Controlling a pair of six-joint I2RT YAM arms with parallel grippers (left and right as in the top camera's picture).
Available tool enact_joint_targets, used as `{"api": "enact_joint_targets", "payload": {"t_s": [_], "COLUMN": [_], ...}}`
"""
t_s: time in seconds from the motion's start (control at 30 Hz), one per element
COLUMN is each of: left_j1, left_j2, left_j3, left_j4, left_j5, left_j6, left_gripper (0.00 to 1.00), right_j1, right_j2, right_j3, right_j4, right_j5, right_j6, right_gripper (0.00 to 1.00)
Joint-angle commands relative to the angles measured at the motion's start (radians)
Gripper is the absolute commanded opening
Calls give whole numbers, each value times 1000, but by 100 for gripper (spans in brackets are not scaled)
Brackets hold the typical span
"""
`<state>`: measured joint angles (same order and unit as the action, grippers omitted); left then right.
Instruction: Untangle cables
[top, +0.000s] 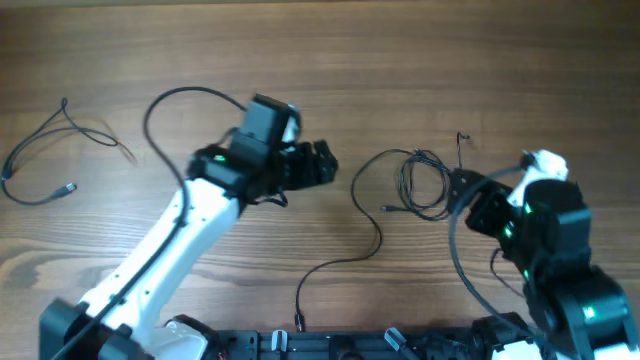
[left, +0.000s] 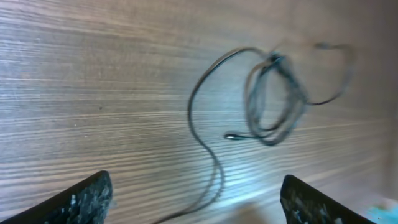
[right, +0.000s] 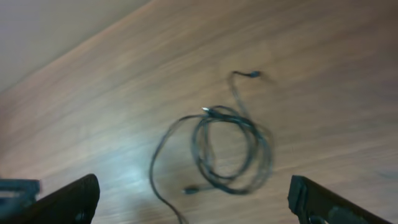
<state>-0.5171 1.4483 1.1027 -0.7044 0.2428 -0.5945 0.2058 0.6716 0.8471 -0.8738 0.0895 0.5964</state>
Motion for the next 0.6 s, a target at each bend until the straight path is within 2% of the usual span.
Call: {"api": "enact_joint_targets", "payload": {"t_s": [0.0,0.17,0.37,0.57], "left_j1": [-119,-278,-428,-525], "left_j2": [95,189,240,316], "left_j3": [1,1,1,1], "left_j4": [28,36,47,62], "left_j5": [-136,-136,-190,-284], "left_j6": [15,14,14,11], "left_gripper": [86,87,88,84], "right_j1": [-2,-2,-2,-2], "right_j2": [-42,-43,-43,-43], "right_j3": [5,5,5,5], "right_j4": [-65,-109,-123,-142], "right_j5": [107,115,125,124], "right_j6": [66,76,264,328], "right_gripper": [100,100,100,100]}}
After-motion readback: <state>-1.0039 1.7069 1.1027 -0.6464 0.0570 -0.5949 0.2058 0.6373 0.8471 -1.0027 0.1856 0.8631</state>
